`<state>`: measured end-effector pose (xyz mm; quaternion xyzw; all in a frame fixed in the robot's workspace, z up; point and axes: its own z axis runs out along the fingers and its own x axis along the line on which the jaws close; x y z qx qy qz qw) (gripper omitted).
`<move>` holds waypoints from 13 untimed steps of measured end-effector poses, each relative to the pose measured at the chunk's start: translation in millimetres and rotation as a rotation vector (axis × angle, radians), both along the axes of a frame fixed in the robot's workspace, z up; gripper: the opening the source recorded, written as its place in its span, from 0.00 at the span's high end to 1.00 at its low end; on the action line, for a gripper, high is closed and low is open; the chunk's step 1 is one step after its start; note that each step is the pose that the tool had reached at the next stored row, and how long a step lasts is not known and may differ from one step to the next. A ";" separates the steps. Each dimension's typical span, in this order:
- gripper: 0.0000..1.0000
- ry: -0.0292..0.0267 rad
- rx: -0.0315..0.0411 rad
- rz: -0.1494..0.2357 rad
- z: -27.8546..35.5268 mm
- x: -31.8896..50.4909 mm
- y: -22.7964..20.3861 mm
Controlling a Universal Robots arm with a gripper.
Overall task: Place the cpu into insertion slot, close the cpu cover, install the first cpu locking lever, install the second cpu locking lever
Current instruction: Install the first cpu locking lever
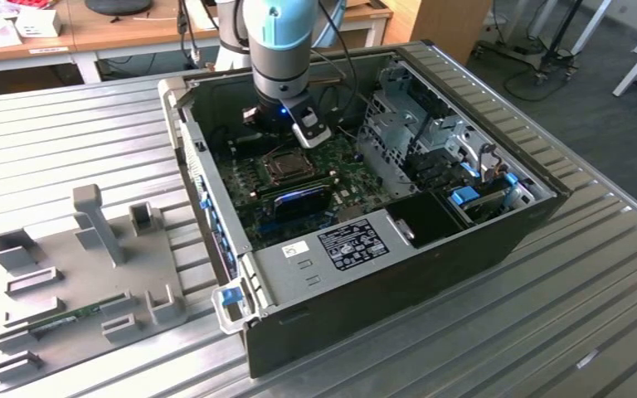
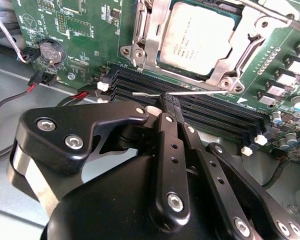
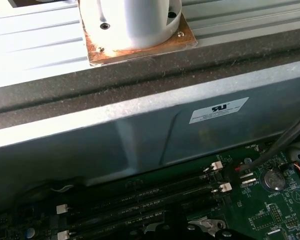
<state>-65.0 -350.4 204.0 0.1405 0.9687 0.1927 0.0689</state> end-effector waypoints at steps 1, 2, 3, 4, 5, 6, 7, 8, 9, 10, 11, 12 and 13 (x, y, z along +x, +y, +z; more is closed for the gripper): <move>0.90 0.0000 0.0000 0.000 -0.8 0.0 0.0; 0.90 0.0000 -0.0001 0.000 -1.6 0.0 0.0; 0.90 0.0001 0.0000 0.000 -2.6 0.0 -0.1; 0.90 0.0000 0.0000 0.000 -3.6 0.0 -0.1; 0.90 0.0000 0.0000 0.000 -4.7 0.0 -0.1; 0.90 0.0000 -0.0001 0.000 -5.6 0.0 -0.1; 0.90 0.0000 0.0000 0.000 -6.5 0.0 -0.1; 0.90 0.0000 0.0000 0.000 -7.5 0.0 -0.1; 0.90 0.0000 0.0000 0.000 -8.4 0.0 -0.1; 0.90 0.0000 0.0000 0.000 -9.4 0.0 -0.1; 0.90 0.0000 0.0000 0.000 -10.1 0.0 -0.1; 0.90 0.0000 0.0000 0.000 -10.7 0.0 -0.1; 0.90 0.0000 0.0000 0.000 -11.2 0.0 -0.1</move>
